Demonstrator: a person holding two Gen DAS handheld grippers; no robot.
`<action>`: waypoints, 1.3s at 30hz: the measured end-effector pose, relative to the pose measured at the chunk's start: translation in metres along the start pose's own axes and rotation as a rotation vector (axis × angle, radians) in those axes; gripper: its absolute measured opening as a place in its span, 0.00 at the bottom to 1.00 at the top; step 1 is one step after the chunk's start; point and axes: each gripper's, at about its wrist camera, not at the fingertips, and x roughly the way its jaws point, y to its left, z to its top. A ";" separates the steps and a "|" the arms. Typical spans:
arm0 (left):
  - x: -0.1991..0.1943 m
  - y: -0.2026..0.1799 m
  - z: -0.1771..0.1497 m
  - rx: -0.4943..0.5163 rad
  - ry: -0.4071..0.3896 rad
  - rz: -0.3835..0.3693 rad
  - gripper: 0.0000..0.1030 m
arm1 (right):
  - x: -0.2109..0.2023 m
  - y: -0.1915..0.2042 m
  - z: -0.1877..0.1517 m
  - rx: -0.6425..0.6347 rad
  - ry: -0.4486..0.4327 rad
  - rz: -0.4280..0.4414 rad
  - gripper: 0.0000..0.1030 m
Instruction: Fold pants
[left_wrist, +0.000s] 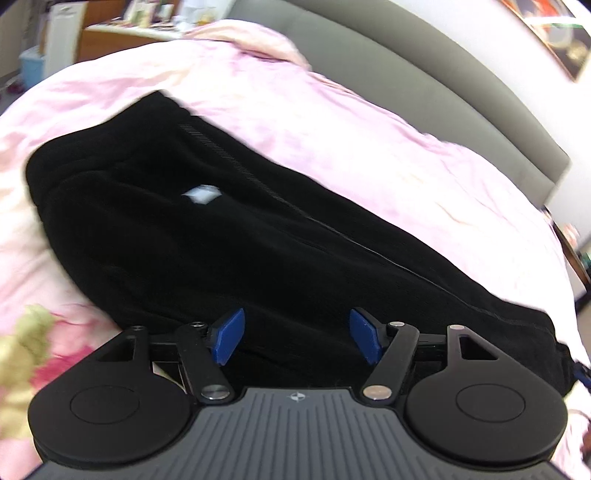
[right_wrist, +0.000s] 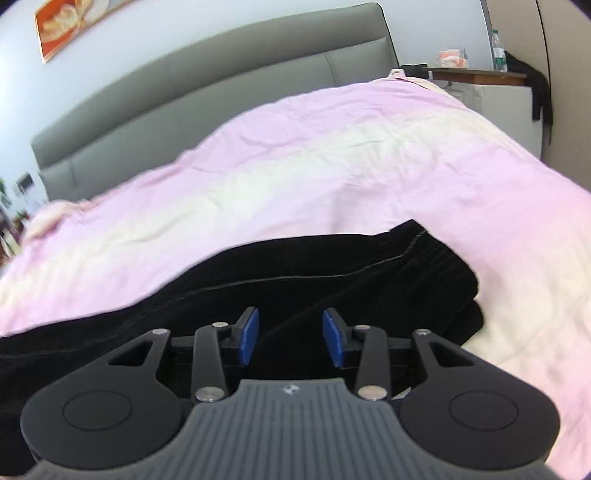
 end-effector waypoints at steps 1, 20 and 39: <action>-0.002 -0.005 0.000 0.022 0.000 -0.015 0.75 | 0.010 -0.002 -0.002 -0.015 0.040 -0.017 0.37; 0.013 -0.092 -0.022 0.058 0.057 -0.181 0.81 | 0.022 -0.148 -0.037 1.005 0.005 0.033 0.54; 0.106 -0.328 -0.038 0.461 0.118 -0.335 0.75 | 0.005 -0.140 -0.030 1.037 -0.116 0.137 0.20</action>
